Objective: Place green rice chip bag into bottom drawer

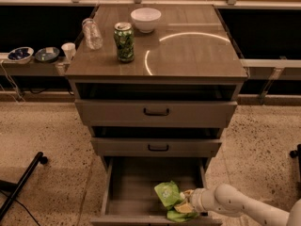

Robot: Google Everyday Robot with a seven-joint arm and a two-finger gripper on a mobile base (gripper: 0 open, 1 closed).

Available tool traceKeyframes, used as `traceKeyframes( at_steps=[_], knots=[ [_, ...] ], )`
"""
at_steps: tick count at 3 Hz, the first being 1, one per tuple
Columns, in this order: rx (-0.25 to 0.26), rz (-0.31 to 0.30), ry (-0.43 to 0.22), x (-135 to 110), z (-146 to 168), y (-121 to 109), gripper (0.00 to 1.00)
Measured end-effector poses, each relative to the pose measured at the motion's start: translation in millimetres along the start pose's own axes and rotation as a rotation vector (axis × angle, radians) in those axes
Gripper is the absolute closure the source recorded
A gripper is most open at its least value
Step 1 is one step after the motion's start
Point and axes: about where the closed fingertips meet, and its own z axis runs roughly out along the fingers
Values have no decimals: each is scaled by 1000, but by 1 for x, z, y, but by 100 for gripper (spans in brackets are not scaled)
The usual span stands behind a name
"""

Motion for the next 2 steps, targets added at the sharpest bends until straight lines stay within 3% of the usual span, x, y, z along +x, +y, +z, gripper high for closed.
traceKeyframes(
  at_steps=[1,2],
  knots=[
    [15,103,-90,-28,6,-2,100],
    [-20,242,-175,-44,6,-6,81]
  ],
)
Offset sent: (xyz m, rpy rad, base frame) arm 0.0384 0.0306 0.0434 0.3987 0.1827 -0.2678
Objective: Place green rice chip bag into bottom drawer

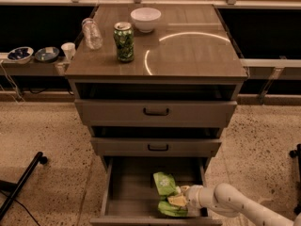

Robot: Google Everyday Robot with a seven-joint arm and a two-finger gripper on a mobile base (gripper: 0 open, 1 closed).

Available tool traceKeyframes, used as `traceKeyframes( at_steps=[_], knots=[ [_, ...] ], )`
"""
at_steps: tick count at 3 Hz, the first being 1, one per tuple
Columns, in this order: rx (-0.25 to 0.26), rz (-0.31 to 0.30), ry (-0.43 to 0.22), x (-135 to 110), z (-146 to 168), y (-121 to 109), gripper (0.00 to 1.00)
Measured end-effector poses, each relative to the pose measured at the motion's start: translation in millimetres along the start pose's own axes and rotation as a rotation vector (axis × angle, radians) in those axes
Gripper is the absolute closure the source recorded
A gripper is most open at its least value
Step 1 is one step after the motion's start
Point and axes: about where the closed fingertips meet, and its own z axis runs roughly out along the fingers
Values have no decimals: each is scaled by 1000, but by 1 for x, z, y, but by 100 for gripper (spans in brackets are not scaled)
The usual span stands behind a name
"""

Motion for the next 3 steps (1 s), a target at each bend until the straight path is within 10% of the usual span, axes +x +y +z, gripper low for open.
traceKeyframes(
  at_steps=[3],
  knots=[
    [-13,7,-3,-1,0,2,12]
  ],
)
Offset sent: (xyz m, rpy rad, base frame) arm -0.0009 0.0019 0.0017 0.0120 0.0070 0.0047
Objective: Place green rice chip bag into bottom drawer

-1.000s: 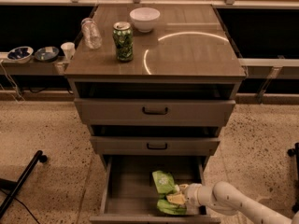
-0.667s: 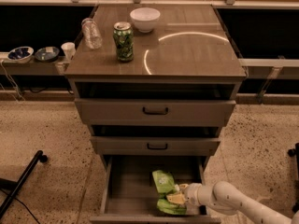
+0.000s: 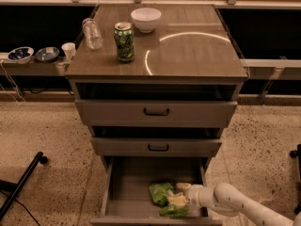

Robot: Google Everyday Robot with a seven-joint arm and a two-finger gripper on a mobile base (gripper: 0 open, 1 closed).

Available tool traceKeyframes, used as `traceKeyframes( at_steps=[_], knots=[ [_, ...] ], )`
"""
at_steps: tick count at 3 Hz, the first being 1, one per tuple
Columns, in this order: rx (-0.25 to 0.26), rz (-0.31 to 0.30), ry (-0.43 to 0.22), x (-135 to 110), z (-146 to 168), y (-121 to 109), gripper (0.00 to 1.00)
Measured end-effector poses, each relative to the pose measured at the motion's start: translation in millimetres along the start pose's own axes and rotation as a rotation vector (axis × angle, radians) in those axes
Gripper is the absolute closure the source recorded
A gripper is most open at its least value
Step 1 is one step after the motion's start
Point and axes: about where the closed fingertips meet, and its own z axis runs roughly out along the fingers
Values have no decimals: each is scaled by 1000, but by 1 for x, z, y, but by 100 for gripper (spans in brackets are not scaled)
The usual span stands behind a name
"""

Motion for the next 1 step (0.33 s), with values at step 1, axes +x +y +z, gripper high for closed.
traceKeyframes(
  at_steps=[1],
  knots=[
    [0,0,0,0,0,0,0]
  ],
)
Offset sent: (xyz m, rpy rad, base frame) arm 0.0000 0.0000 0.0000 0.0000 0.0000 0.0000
